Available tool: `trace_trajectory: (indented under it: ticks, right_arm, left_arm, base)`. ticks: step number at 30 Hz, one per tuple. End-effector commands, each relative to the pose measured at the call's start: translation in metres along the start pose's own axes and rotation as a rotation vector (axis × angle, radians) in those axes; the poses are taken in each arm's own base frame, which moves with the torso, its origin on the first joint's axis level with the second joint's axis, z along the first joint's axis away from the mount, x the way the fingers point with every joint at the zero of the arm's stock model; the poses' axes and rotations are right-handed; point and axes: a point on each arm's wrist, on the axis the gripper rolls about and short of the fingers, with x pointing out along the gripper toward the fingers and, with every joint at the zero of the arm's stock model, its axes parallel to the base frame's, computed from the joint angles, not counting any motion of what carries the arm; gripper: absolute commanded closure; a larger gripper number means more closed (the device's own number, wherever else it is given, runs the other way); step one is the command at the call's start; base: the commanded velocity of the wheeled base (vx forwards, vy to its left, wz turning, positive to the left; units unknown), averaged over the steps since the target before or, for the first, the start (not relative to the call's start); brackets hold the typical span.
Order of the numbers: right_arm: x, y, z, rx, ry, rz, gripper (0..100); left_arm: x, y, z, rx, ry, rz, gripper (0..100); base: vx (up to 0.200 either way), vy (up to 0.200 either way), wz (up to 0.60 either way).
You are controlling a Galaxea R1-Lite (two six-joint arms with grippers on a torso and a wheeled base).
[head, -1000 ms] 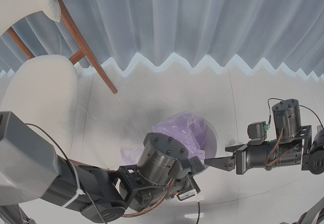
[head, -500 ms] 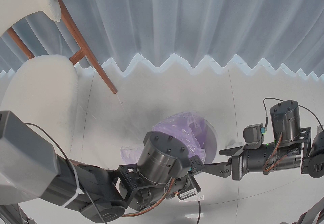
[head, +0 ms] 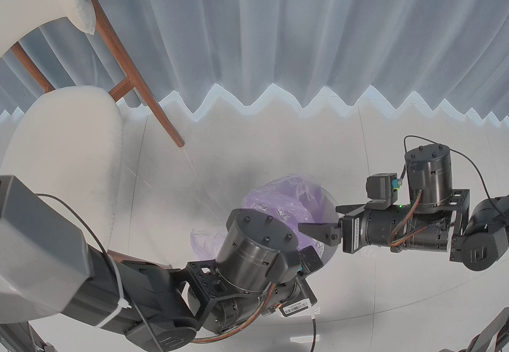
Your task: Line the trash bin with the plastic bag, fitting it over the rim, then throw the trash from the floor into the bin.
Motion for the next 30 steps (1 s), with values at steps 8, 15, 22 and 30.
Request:
trace_trajectory:
  ticks: [8,15,22,30]
  right_arm:
    - [0.001,-0.015,0.004,0.022,-0.021,-0.077,0]
    - [0.007,-0.018,-0.009,0.025,0.032,-0.086,0]
    - [0.026,-0.021,-0.003,0.029,0.025,-0.086,0]
    - [0.041,-0.021,0.012,0.031,-0.010,-0.076,0]
  left_arm:
    - [0.000,0.001,0.001,-0.001,-0.003,0.004,100]
    - [-0.001,0.004,0.001,-0.005,-0.006,0.012,100]
    - [-0.004,0.005,0.004,-0.008,-0.016,0.016,100]
    - [-0.004,0.006,0.005,-0.009,-0.021,0.019,100]
  base:
    - [0.000,0.000,0.00]
    - [0.000,0.000,0.00]
    - [0.000,0.000,0.00]
    - [0.000,0.000,0.00]
